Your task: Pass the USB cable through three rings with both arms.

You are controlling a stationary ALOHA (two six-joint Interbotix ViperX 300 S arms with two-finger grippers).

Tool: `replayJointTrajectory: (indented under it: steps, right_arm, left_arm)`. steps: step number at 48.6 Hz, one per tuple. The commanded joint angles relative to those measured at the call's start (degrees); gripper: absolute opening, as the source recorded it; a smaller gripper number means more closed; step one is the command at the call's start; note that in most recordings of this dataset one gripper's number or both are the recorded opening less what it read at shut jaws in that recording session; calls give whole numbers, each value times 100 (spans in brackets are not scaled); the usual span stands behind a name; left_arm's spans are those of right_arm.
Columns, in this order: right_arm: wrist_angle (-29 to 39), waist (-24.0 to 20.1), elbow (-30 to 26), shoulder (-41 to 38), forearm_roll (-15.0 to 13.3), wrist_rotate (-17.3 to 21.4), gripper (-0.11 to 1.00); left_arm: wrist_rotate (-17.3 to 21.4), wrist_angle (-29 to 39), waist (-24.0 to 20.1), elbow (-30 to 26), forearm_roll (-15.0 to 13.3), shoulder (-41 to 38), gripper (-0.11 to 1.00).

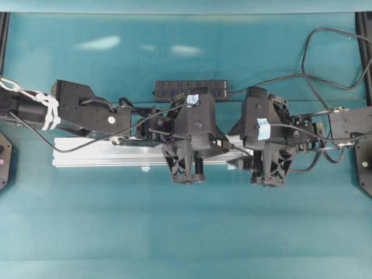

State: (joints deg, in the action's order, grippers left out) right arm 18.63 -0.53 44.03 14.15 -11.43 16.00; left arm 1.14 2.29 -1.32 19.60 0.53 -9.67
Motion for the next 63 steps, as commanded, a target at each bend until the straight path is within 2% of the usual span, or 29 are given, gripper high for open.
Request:
replayJointTrajectory:
  steps: [1, 6, 12, 32, 56, 58, 63]
  right_arm:
    - [-35, 9, -79, 53, -9, -18, 23]
    - [-44, 9, -79, 53, -9, -18, 4]
    - [-105, 9, -79, 53, -9, -18, -6]
    - [-202, 18, -62, 53, -9, -18, -6]
    - [-9, 18, -97, -149, -9, -44, -6]
    - [-9, 9, -97, -176, -9, -44, -6]
    - [0, 18, -97, -255, 0, -44, -6]
  left_arm:
    - [-9, -18, 18, -35, 9, 141, 22]
    - [-9, 0, 18, -18, 9, 132, 22]
    - [-9, 9, 9, 0, 9, 132, 22]
    - [-18, -26, -9, -9, 9, 123, 22]
    - [-105, -18, -97, 44, 9, 141, 23]
    - [-105, -18, -97, 62, 9, 149, 28]
    - [-114, 9, -79, 88, 9, 176, 58]
